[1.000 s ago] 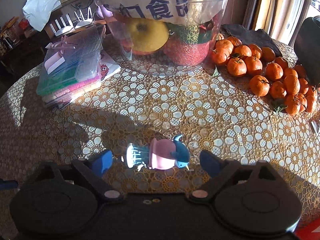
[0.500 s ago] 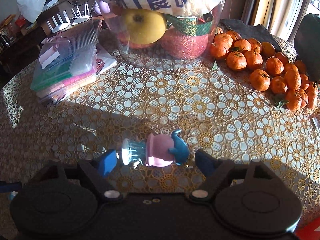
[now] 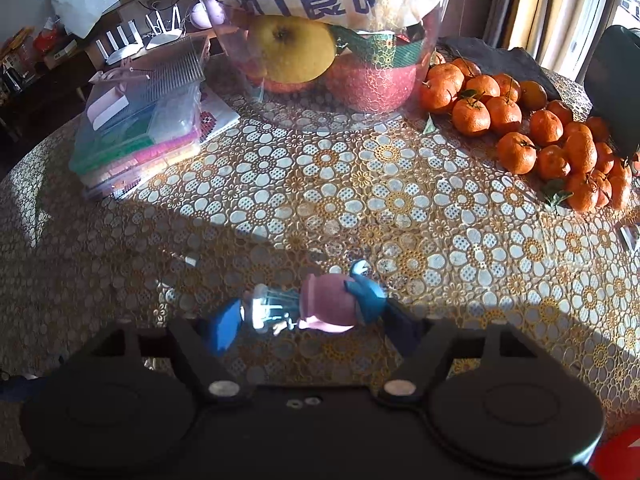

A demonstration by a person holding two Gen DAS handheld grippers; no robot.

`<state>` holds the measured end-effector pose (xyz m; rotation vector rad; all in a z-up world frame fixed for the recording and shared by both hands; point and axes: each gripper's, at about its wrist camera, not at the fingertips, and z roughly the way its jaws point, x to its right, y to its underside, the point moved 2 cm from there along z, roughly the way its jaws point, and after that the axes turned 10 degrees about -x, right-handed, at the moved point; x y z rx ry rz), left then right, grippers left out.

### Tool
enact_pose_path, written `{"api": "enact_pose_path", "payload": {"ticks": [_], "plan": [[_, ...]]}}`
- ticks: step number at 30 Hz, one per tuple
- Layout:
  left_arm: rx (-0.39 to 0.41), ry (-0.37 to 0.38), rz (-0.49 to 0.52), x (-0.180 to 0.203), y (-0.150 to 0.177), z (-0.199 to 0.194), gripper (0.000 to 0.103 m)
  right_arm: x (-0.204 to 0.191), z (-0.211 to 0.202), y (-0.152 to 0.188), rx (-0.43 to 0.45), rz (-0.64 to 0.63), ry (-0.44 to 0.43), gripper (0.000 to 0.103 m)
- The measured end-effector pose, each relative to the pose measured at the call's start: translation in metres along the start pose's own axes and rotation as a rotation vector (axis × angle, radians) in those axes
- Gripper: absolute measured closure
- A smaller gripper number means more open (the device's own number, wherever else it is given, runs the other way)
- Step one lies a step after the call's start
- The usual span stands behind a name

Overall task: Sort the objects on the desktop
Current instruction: 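Grasp the pink-and-blue figurine with the right tool while the left tool grasps the sausage packet, then carry the sausage packet in the left tool and figurine in the right tool over the box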

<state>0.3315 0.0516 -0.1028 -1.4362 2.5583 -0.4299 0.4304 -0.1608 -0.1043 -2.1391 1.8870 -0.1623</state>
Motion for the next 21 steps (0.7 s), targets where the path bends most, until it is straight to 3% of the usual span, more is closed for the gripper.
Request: {"api": "enact_pose_path", "payload": {"ticks": [10,11,12,13,21], "plan": [[0.015,0.017,-0.075,0.003,0.006,-0.015,0.071,-0.002,-0.039,0.034,0.016,-0.056,-0.025,0.027],[0.018,0.017,-0.074,0.005,0.007,-0.017,0.075,-0.003,-0.043,0.038,0.017,-0.063,-0.027,0.027],[0.028,0.026,-0.075,0.006,0.009,-0.021,0.091,-0.003,-0.048,0.041,0.02,-0.069,-0.03,0.027],[0.023,0.04,-0.091,0.007,0.01,-0.024,0.098,-0.004,-0.054,0.045,0.022,-0.075,-0.035,0.027],[0.013,-0.009,-0.119,0.012,0.022,-0.033,0.097,-0.009,-0.082,0.081,0.014,-0.128,-0.076,0.027]]}}
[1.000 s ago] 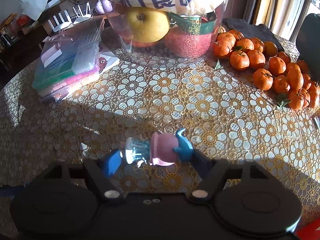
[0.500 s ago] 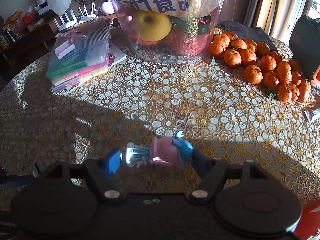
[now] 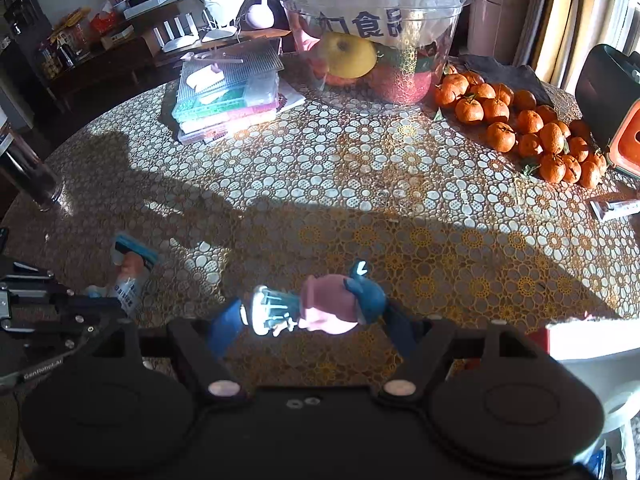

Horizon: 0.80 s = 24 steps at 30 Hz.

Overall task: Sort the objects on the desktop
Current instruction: 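Carry the sausage packet in the left tool and figurine in the right tool over the box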

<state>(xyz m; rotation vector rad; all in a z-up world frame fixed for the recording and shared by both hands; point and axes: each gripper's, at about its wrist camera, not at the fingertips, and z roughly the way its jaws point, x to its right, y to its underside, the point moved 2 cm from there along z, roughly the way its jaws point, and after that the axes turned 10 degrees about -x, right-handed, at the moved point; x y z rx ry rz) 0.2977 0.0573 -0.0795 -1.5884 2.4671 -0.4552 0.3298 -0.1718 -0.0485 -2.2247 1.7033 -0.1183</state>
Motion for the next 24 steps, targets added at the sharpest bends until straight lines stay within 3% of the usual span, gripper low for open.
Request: {"api": "enact_pose_path", "payload": {"ticks": [2,4,6,13,24], "plan": [[-0.009,-0.006,-0.012,-0.004,0.0,-0.001,0.091,-0.002,-0.002,0.006,-0.006,-0.01,-0.005,0.027],[-0.019,-0.007,-0.04,-0.01,0.0,-0.001,0.072,-0.003,-0.003,0.01,-0.012,-0.015,-0.004,0.027],[-0.006,-0.007,-0.069,-0.016,-0.002,-0.001,0.029,-0.003,-0.003,0.011,-0.014,-0.018,-0.003,0.027],[-0.036,-0.078,-0.066,-0.028,-0.021,0.022,0.026,0.002,0.003,0.009,-0.022,-0.015,-0.004,0.027],[-0.057,-0.077,-0.086,-0.03,-0.027,0.045,0.024,0.006,0.018,0.009,-0.056,-0.017,-0.003,0.027]]}}
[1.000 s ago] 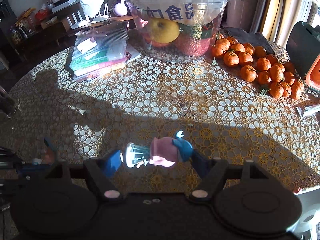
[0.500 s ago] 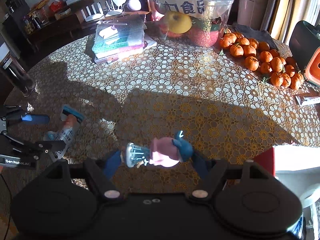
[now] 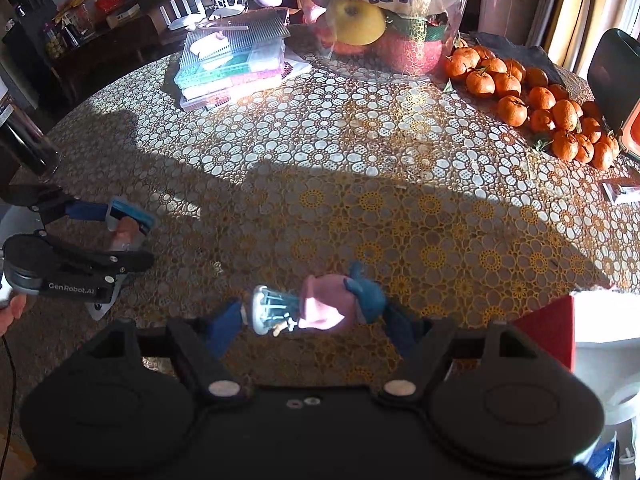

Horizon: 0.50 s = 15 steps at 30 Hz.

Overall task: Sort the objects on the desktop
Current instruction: 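Carry the sausage packet in the left tool and figurine in the right tool over the box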

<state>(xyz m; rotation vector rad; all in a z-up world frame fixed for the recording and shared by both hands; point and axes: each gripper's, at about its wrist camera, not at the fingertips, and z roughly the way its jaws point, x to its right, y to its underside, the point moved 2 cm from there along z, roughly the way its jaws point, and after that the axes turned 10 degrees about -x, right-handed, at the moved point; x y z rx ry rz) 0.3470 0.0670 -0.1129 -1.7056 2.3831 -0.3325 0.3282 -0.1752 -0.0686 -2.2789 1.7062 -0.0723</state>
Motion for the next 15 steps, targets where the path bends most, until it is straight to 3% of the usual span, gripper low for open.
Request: {"api": "enact_pose_path", "payload": {"ticks": [1,3,5,15], "plan": [[0.0,0.001,-0.005,0.0,0.0,0.0,0.024,0.0,0.001,0.001,-0.004,0.002,0.001,0.027],[0.001,0.02,-0.007,0.002,0.001,-0.003,0.038,0.0,0.001,0.002,-0.011,0.002,0.002,0.027],[0.005,-0.002,0.001,0.006,0.002,-0.006,0.039,-0.002,-0.001,0.005,-0.011,-0.002,0.004,0.027],[0.036,0.043,0.026,0.03,0.022,-0.047,0.042,-0.013,-0.03,0.029,0.003,-0.018,-0.004,0.027]]}}
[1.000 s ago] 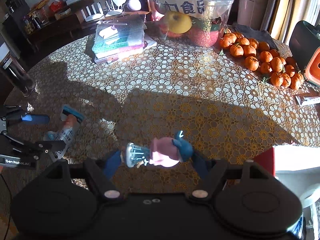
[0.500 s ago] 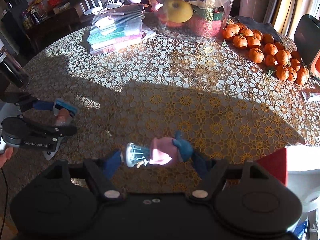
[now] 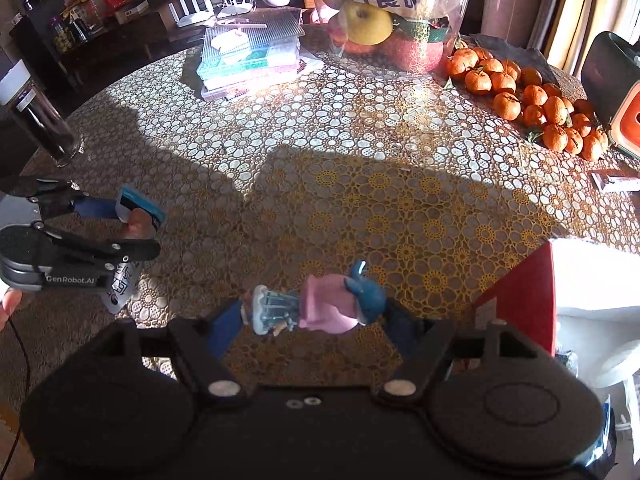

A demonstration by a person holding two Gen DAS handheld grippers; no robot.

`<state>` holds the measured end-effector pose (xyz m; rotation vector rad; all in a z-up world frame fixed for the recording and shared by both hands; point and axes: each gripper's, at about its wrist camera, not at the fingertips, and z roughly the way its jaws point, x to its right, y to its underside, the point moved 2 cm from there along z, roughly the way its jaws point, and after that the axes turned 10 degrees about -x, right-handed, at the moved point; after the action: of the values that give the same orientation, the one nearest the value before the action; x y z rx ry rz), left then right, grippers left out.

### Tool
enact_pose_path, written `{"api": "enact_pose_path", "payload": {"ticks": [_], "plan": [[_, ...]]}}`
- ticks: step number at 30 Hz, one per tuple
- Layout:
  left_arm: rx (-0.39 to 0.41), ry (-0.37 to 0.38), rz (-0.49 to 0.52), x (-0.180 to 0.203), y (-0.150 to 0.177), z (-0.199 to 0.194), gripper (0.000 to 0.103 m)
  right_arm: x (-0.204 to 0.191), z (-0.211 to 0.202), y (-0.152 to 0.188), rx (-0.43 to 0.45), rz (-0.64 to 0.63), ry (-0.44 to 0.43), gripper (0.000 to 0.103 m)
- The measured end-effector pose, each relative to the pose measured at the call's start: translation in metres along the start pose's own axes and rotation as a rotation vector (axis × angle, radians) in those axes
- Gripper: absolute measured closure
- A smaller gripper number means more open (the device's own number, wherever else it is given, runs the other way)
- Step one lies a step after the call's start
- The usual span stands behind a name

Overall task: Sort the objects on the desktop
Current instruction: 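Carry the sausage packet in the left tool and figurine in the right tool over the box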

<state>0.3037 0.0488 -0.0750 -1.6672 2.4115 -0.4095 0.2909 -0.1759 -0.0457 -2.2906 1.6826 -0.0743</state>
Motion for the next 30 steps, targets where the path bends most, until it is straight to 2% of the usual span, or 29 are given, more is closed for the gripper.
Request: {"api": "enact_pose_path", "payload": {"ticks": [18,30], "plan": [[0.038,0.063,0.09,0.107,0.035,-0.105,0.042,-0.007,-0.096,0.093,0.084,-0.022,0.003,0.027],[0.062,0.115,0.169,0.191,0.026,-0.131,0.042,0.034,-0.139,0.138,0.155,0.028,0.037,0.027]]}}
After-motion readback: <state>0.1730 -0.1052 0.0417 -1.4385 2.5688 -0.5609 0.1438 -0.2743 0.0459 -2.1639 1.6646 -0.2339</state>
